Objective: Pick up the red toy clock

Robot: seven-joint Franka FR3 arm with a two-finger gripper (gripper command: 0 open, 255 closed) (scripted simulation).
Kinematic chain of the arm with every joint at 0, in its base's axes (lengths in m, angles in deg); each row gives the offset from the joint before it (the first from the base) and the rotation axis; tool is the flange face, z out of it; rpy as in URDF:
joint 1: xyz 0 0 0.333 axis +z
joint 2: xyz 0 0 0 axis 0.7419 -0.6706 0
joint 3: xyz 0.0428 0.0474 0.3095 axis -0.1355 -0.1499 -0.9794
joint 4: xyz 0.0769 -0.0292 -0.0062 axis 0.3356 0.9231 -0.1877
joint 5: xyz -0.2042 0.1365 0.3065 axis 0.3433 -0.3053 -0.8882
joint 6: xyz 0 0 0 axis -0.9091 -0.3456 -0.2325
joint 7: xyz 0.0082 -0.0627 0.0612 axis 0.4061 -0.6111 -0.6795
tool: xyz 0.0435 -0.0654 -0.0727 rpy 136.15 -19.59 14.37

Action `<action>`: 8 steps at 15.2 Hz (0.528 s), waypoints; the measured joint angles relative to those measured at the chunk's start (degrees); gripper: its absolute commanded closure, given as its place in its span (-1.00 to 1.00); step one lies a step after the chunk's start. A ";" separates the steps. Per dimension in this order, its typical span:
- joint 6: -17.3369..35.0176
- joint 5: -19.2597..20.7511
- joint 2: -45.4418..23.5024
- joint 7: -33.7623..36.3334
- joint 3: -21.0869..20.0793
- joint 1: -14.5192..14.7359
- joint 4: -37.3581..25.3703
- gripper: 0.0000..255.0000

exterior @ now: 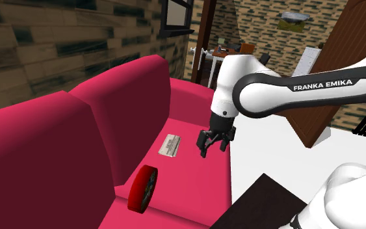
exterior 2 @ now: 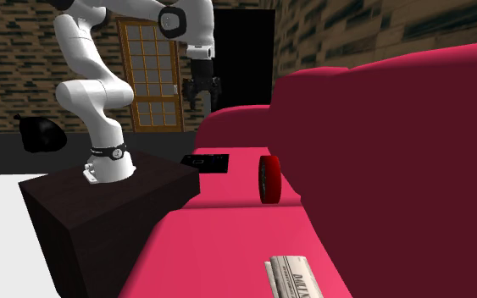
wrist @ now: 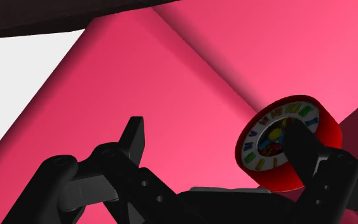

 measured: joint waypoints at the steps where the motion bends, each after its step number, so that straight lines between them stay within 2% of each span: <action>1: 1.45 0.01 -2.03 2.23 -1.31 -0.21 -0.87 -1.00; 5: 8.10 1.46 -10.36 10.60 -5.63 -1.49 -3.34 -1.00; 8: 12.66 4.52 -17.83 17.96 -8.54 -2.37 -6.56 -1.00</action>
